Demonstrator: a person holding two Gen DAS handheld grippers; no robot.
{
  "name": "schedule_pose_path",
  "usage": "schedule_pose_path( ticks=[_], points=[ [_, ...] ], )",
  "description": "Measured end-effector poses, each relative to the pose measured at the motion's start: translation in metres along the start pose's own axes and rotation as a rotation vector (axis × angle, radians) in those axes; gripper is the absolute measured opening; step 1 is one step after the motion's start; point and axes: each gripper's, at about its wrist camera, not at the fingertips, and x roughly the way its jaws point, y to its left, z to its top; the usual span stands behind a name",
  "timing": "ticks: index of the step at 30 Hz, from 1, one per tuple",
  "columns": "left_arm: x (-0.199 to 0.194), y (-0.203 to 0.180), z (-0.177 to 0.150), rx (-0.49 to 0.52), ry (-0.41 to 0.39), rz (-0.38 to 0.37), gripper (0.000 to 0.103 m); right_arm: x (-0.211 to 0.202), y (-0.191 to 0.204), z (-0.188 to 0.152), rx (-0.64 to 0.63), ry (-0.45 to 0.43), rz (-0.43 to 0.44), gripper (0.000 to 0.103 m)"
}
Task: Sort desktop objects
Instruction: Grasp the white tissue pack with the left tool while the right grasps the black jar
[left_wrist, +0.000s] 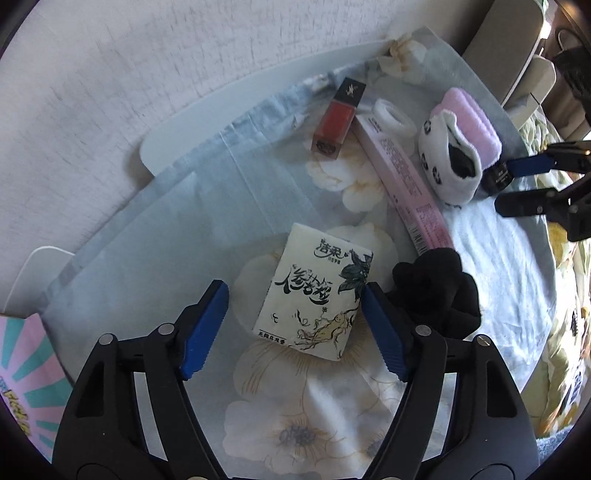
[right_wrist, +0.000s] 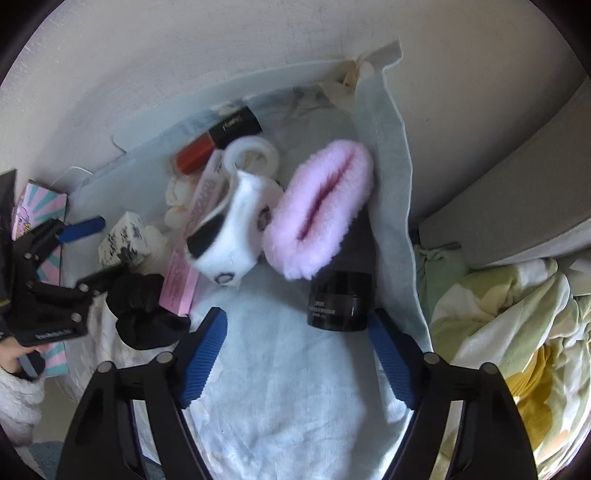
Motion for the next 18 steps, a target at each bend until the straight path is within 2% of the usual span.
schedule_pose_path(
  ticks=[3,7,10,16,18],
  points=[
    [0.0,0.001,-0.003,-0.007,-0.009,0.002,0.069,0.0,0.001,-0.001,-0.016,0.0,-0.027,0.058],
    [-0.003,0.003,-0.007,-0.015,-0.016,0.002,0.066,0.001,0.006,-0.006,-0.022,0.01,0.035,0.054],
    [-0.005,0.004,-0.008,-0.012,-0.015,0.004,0.063,0.005,0.009,-0.007,-0.037,0.0,0.025,0.054],
    [-0.007,0.007,-0.01,-0.007,-0.012,0.019,0.057,0.012,-0.002,0.004,0.061,-0.017,0.056,0.053],
    [-0.008,0.007,-0.012,0.001,-0.011,0.028,0.056,0.014,-0.002,0.006,0.056,-0.011,0.023,0.042]
  ],
)
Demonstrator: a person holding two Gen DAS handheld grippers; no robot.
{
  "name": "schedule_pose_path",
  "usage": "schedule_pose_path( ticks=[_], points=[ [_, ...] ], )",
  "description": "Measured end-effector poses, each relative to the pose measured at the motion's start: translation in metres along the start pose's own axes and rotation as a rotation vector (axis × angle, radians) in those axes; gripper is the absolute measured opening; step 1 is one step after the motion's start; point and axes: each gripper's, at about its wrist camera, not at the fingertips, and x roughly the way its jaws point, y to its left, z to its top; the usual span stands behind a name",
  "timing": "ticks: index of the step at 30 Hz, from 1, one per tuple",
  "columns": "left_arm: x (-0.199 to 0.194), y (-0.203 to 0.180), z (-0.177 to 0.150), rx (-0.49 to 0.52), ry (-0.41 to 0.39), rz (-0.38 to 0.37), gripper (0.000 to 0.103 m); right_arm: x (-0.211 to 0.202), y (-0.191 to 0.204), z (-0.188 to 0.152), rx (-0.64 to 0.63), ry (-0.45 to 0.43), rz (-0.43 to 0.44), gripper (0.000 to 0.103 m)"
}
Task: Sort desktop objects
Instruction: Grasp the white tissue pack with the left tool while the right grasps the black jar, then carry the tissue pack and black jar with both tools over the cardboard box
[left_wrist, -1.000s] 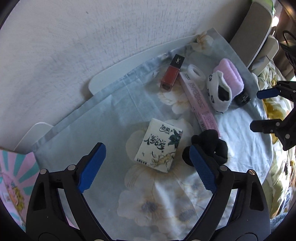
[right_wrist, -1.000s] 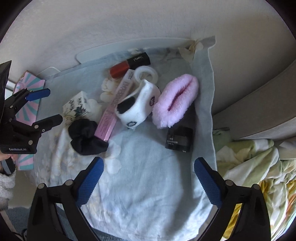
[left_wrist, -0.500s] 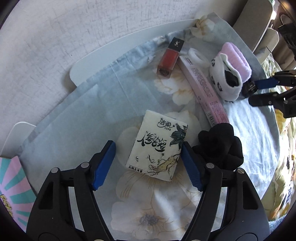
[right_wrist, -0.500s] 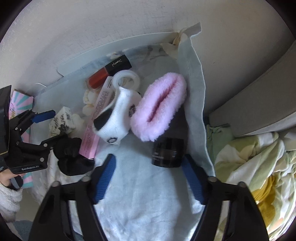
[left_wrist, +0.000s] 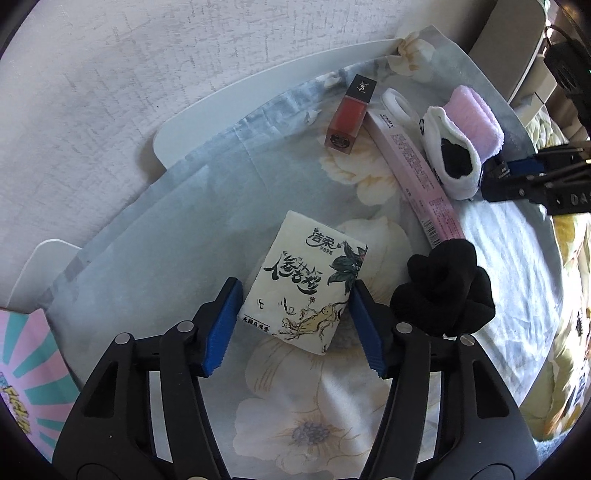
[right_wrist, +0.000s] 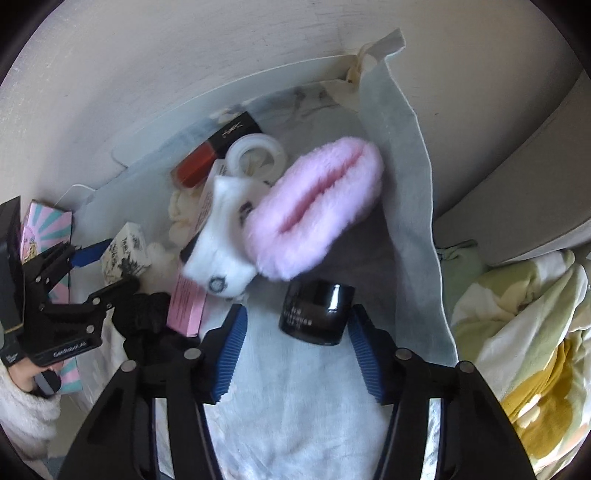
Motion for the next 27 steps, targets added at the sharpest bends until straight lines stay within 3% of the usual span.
schedule_pose_path(
  ticks=[2,13,19,27],
  points=[
    [-0.001,0.001,-0.002,-0.003,0.001,0.001,0.055,0.002,0.001,0.002,-0.011,0.007,-0.025,0.034],
    [-0.027,0.004,-0.015,-0.03,0.0,0.013,0.053,-0.008,0.013,-0.008,-0.063,0.009,-0.04,0.033],
    [-0.068,-0.011,-0.02,-0.021,-0.053,0.041,0.053,-0.033,0.024,-0.012,-0.112,0.0,-0.047,0.033],
    [-0.099,0.001,-0.014,-0.075,-0.118,0.077,0.053,-0.072,0.065,-0.01,-0.258,-0.03,-0.085,0.033]
  ],
)
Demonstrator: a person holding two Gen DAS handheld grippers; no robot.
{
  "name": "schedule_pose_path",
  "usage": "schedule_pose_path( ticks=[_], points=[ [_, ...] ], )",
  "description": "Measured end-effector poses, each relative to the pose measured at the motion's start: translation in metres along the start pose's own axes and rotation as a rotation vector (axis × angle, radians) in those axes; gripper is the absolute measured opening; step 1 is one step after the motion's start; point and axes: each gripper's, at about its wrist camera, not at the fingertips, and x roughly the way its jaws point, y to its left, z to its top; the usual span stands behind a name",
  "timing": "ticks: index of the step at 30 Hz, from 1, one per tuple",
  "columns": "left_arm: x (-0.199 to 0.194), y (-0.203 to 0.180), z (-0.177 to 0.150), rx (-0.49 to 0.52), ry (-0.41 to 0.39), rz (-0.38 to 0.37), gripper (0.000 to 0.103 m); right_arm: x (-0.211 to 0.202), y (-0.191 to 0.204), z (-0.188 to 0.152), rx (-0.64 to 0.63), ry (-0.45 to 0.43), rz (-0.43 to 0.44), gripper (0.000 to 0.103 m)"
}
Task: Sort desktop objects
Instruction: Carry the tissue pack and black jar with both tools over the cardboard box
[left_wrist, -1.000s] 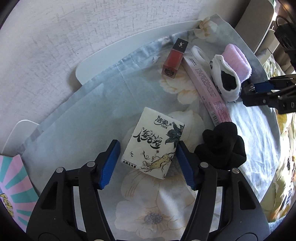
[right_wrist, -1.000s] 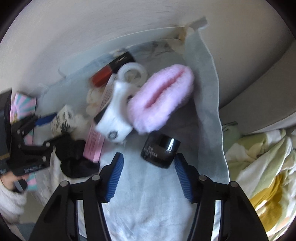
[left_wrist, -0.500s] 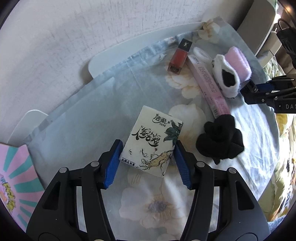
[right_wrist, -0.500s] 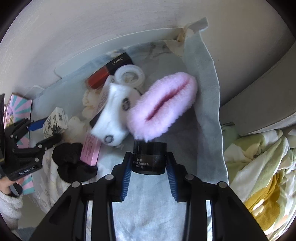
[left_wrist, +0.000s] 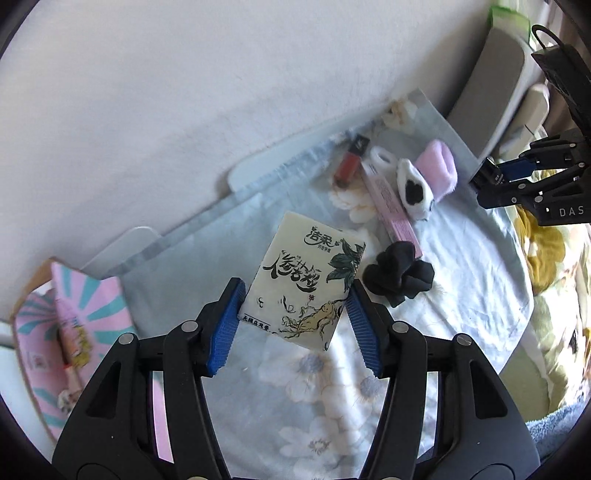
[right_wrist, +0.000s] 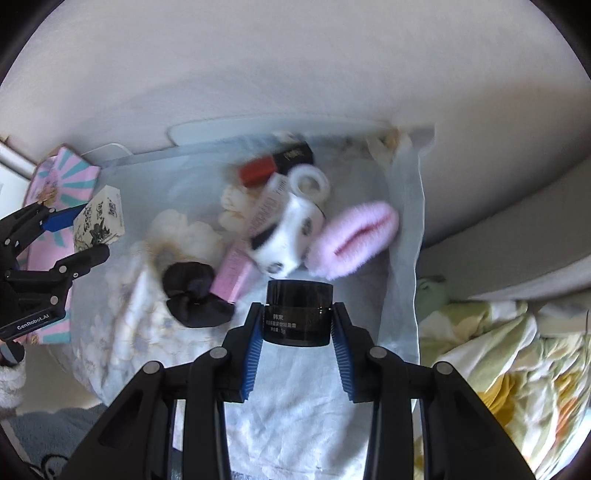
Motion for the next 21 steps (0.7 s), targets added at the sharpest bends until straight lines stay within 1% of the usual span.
schedule_pose_path(
  ticks=[1,2,3,10,15,21],
  points=[
    [-0.005,0.005,0.001,-0.013,-0.014,0.009,0.053,-0.005,0.005,0.002,-0.022,-0.008,-0.005,0.033],
    [-0.008,0.008,-0.001,-0.022,-0.022,0.017,0.053,-0.006,-0.002,0.006,-0.038,-0.013,-0.007,0.033],
    [-0.015,0.011,-0.002,-0.033,-0.03,0.025,0.053,-0.01,0.001,0.008,-0.054,-0.018,-0.006,0.033],
    [-0.056,0.04,-0.019,-0.149,-0.085,0.091,0.053,-0.035,0.044,0.035,-0.195,-0.057,0.005,0.033],
    [-0.079,0.066,-0.041,-0.239,-0.101,0.144,0.053,-0.039,0.085,0.054,-0.325,-0.071,0.018,0.033],
    [-0.108,0.099,-0.076,-0.358,-0.111,0.211,0.053,-0.041,0.145,0.073,-0.477,-0.09,0.05,0.033]
  ],
)
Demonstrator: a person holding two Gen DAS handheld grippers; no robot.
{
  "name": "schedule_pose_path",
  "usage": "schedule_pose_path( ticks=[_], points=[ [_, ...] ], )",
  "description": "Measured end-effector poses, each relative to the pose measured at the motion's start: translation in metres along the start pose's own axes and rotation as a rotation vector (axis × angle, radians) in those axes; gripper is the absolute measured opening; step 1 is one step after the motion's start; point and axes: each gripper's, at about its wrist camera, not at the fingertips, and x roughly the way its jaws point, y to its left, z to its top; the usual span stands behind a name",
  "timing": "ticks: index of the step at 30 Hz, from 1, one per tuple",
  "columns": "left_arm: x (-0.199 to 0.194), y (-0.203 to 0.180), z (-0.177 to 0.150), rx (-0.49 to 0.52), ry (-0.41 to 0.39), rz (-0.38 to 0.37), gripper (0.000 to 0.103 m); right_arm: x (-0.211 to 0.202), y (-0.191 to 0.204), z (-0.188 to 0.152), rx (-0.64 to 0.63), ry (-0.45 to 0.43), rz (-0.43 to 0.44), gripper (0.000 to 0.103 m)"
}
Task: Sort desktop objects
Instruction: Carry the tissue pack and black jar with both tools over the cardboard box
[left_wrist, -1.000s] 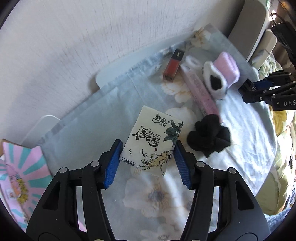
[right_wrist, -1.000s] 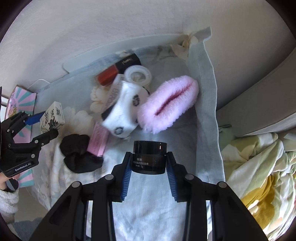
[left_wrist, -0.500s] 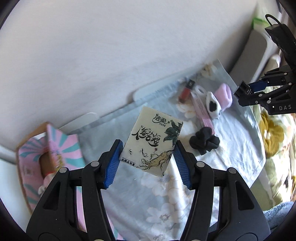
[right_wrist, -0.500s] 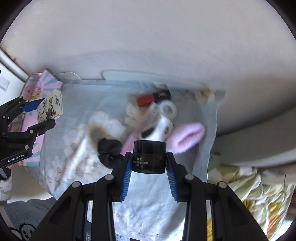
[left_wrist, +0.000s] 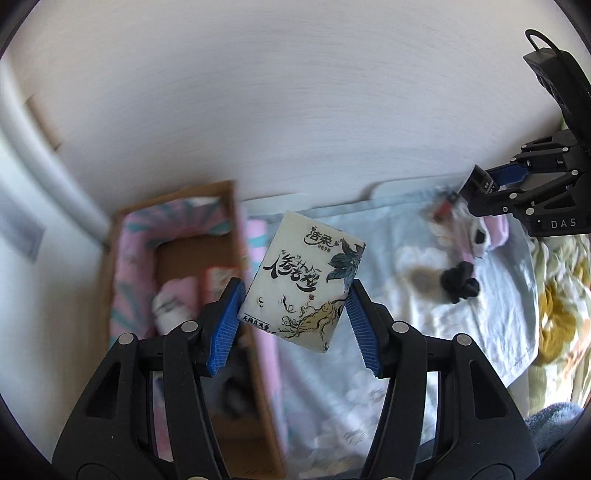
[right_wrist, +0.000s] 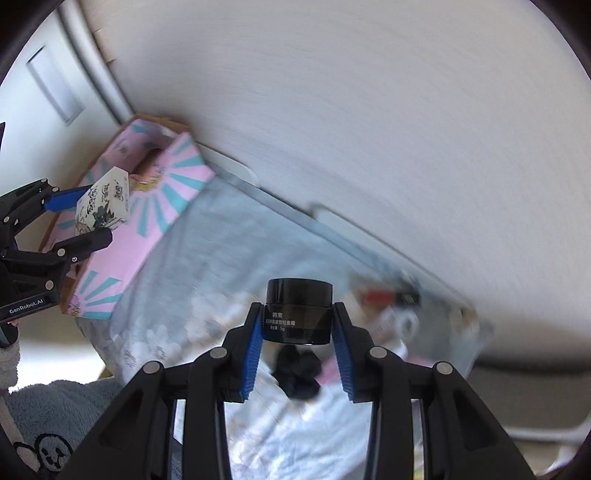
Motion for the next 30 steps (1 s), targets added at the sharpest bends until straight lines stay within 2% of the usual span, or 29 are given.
schedule_pose_path(
  ticks=[9,16,22,30],
  points=[
    [-0.033,0.072,-0.036,-0.17,-0.012,0.1,0.053,0.006,0.084,0.062,-0.223,-0.024,0.063,0.033],
    [-0.043,0.121,-0.078,-0.312,0.015,0.155,0.053,0.019,0.157,0.093,-0.385,-0.013,0.11,0.033],
    [-0.039,0.132,-0.099,-0.364,0.039,0.141,0.053,0.04,0.218,0.113,-0.479,0.024,0.177,0.033],
    [-0.026,0.131,-0.109,-0.394,0.064,0.113,0.053,0.073,0.251,0.12,-0.541,0.102,0.191,0.033]
  ],
)
